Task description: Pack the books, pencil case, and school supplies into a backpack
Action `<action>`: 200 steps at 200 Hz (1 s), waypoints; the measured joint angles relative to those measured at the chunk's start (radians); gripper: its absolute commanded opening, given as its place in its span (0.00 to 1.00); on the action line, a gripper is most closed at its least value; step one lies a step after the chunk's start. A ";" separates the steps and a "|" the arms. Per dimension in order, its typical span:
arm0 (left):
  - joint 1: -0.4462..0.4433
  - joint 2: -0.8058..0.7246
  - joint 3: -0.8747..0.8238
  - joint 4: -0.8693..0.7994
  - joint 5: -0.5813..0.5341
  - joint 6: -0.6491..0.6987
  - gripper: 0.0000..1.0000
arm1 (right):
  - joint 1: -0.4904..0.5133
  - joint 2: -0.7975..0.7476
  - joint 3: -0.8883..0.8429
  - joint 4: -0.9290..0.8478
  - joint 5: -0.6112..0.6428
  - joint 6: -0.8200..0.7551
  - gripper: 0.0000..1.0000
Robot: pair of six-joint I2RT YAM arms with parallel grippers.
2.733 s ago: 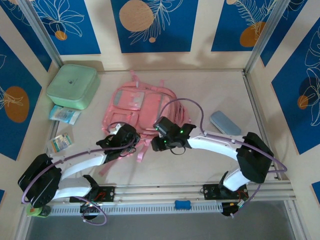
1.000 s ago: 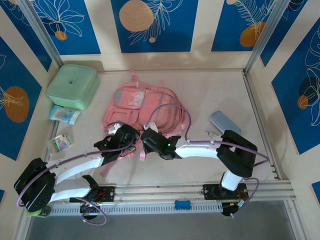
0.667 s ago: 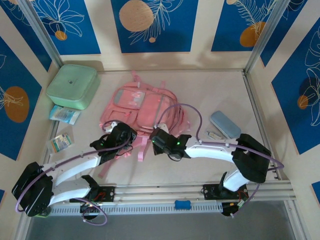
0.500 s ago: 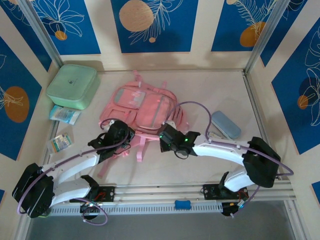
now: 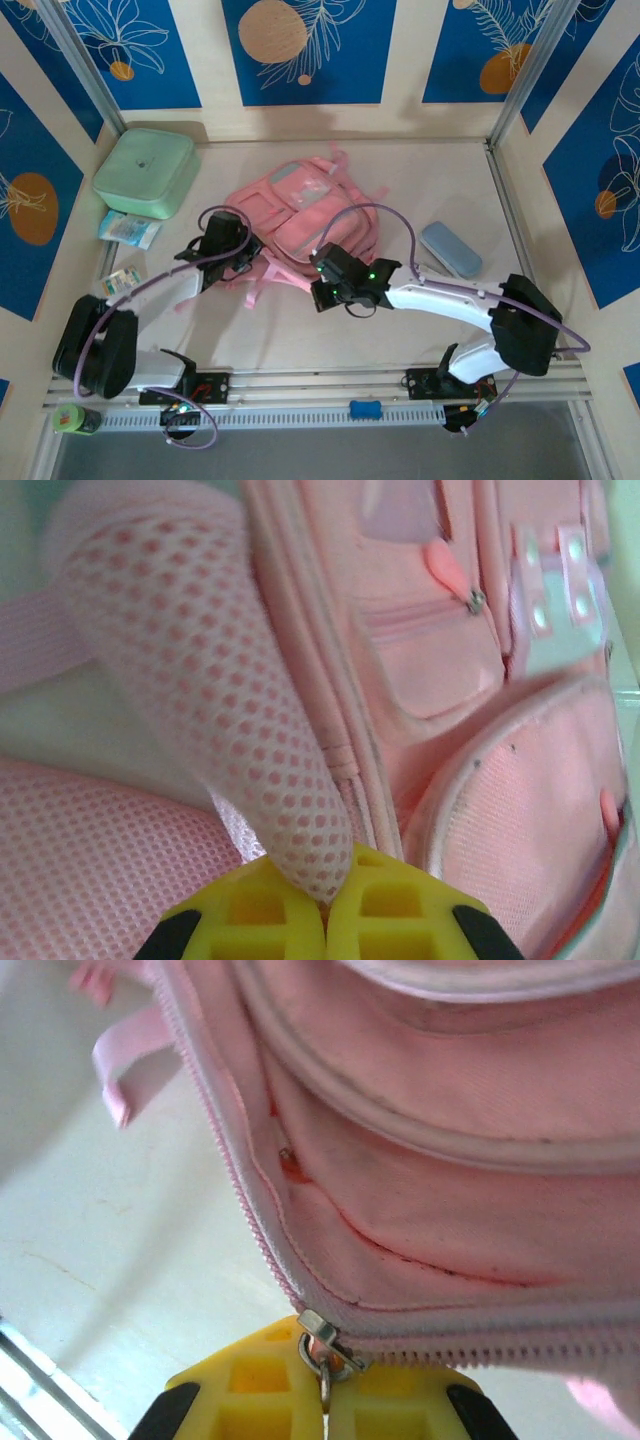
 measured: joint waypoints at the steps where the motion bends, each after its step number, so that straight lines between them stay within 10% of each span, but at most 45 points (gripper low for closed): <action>1: 0.001 0.002 0.002 0.000 0.002 0.002 0.04 | 0.000 0.004 0.002 0.002 -0.003 0.000 0.00; 78: -0.051 -0.213 -0.103 0.025 0.056 0.019 0.58 | -0.016 0.084 0.043 0.021 -0.072 0.053 0.00; 129: -0.284 -0.356 -0.229 0.034 -0.094 -0.197 0.65 | -0.016 0.087 0.043 0.022 -0.074 0.068 0.00; 200: -0.422 -0.109 -0.235 0.181 -0.251 -0.444 0.57 | -0.016 0.087 0.043 0.022 -0.074 0.068 0.00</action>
